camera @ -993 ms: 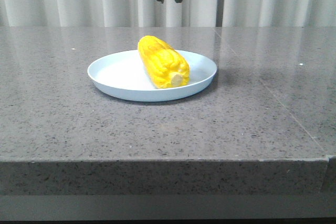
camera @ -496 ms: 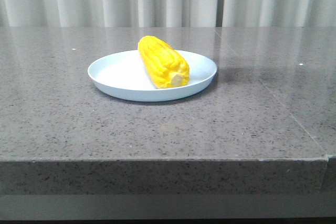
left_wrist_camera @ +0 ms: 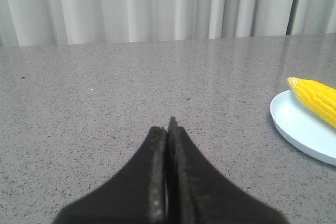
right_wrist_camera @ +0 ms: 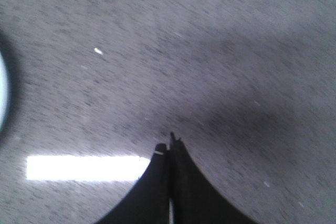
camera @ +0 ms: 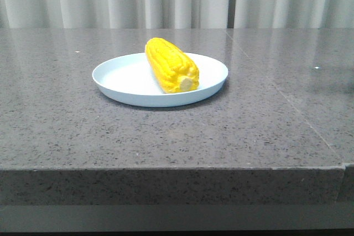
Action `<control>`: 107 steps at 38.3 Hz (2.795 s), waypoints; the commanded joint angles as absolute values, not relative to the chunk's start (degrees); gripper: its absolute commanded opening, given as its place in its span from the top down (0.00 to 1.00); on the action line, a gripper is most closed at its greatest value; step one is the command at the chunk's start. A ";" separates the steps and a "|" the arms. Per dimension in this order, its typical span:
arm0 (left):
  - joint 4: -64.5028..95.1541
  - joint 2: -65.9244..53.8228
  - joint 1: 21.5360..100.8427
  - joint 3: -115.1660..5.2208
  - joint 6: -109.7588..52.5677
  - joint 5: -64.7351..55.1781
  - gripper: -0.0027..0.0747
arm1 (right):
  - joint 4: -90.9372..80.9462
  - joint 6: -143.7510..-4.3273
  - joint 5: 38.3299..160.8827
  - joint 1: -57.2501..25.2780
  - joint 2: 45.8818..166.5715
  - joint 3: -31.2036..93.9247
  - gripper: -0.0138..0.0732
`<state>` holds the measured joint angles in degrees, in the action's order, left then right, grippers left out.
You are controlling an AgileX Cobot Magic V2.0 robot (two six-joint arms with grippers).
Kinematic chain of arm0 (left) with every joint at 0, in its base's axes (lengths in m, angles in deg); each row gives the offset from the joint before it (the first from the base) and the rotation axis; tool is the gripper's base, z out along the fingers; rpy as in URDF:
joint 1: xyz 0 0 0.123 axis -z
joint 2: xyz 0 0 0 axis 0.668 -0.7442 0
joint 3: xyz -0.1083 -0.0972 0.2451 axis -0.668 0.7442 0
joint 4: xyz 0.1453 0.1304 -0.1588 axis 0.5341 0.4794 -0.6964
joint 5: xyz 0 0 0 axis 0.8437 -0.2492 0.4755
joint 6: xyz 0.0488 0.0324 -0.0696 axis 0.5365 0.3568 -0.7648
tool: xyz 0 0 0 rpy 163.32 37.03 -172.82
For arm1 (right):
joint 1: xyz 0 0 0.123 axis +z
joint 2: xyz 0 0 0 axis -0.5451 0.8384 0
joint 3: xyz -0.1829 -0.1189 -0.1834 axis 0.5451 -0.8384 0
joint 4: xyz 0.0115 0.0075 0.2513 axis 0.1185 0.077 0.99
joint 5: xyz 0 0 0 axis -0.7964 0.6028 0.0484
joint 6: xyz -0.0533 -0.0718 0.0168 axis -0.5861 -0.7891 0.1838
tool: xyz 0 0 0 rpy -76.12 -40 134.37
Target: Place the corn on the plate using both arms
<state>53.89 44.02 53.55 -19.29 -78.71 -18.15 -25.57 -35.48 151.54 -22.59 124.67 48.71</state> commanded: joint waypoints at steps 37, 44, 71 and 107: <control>54.05 43.43 53.53 -20.90 -79.07 -13.53 0.99 | -31.43 -36.44 107.57 -24.92 59.15 -2.97 0.91; 54.05 43.43 53.53 -20.90 -79.07 -13.53 0.99 | -31.43 -36.44 107.37 -24.92 58.00 -3.38 0.91; 54.05 43.43 53.53 -20.90 -79.07 -13.53 0.99 | -31.43 -36.44 107.37 -24.92 58.00 -3.38 0.91; 40.82 52.81 40.93 1.49 -68.39 6.86 0.99 | -31.43 -36.44 107.37 -24.92 58.00 -3.38 0.91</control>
<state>41.50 51.84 41.91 0.06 -68.39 -1.16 -30.22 -35.82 112.38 -24.59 57.35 -4.79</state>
